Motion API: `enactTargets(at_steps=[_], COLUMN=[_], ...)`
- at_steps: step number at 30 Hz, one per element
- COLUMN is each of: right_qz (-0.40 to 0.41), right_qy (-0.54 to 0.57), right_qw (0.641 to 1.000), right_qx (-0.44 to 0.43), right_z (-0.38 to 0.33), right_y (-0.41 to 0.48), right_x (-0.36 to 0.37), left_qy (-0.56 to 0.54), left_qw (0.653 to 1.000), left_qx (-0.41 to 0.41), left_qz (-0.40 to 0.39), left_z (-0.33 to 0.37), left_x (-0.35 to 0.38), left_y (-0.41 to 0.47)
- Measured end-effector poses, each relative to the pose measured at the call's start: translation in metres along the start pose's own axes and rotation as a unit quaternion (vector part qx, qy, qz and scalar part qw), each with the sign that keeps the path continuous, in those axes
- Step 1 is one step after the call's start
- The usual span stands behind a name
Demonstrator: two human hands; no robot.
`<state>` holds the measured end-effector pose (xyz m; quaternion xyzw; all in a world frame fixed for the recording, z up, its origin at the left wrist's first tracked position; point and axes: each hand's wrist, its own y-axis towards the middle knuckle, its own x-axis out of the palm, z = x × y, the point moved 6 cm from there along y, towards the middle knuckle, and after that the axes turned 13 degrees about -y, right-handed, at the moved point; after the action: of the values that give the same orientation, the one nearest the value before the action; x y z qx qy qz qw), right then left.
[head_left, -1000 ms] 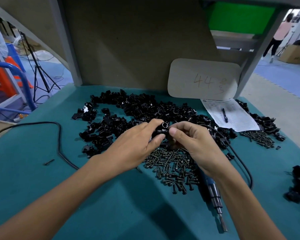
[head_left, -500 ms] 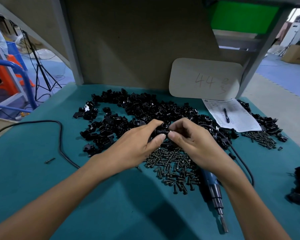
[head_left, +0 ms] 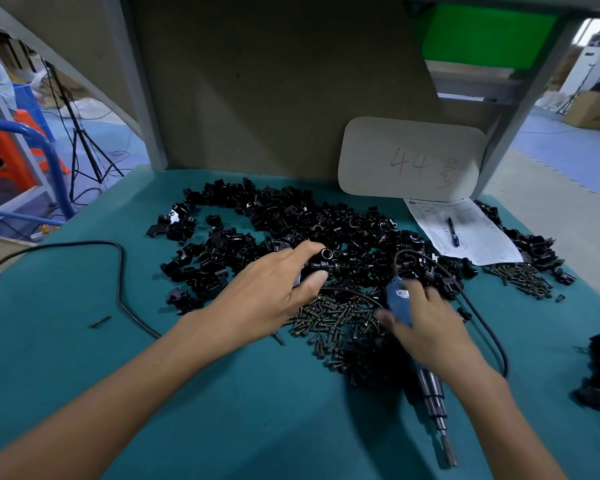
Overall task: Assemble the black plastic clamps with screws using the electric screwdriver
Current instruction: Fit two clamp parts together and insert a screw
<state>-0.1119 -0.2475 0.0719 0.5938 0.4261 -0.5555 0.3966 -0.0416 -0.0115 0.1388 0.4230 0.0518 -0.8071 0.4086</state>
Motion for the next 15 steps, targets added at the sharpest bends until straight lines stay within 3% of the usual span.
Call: enactTargets(at_steps=[3,6,8,9,11,13,15], right_qz=[-0.078,-0.063,-0.057,-0.052,-0.035,0.001,0.038], right_qy=[-0.037,0.012,0.089,0.177,0.417,0.608,0.733], right_qw=[0.994,0.993,0.988,0.976,0.898,0.773,0.658], right_qx=[0.074,0.103,0.115,0.117,0.134,0.179,0.171], right_z=[0.027,0.040,0.046,0.047,0.044,0.044,0.037], right_y=[-0.011,-0.011,-0.011,-0.013,-0.014,-0.012,-0.007], right_x=[0.043,0.047,0.041,0.036,0.017,-0.007,-0.033], left_qy=[0.004,0.006,0.009,0.008,0.006,0.005,0.005], left_qw=[1.000,1.000,1.000,1.000,1.000,0.999,0.999], left_qx=[0.002,0.008,0.014,0.016,0.021,0.023,0.028], left_qz=[-0.006,-0.004,0.000,0.005,0.016,0.023,0.030], left_z=[-0.001,0.001,0.003,0.004,0.004,0.005,0.008], left_x=[0.002,0.005,0.006,0.005,0.003,0.003,0.003], left_y=[0.000,0.001,-0.001,-0.002,-0.002,-0.002,-0.002])
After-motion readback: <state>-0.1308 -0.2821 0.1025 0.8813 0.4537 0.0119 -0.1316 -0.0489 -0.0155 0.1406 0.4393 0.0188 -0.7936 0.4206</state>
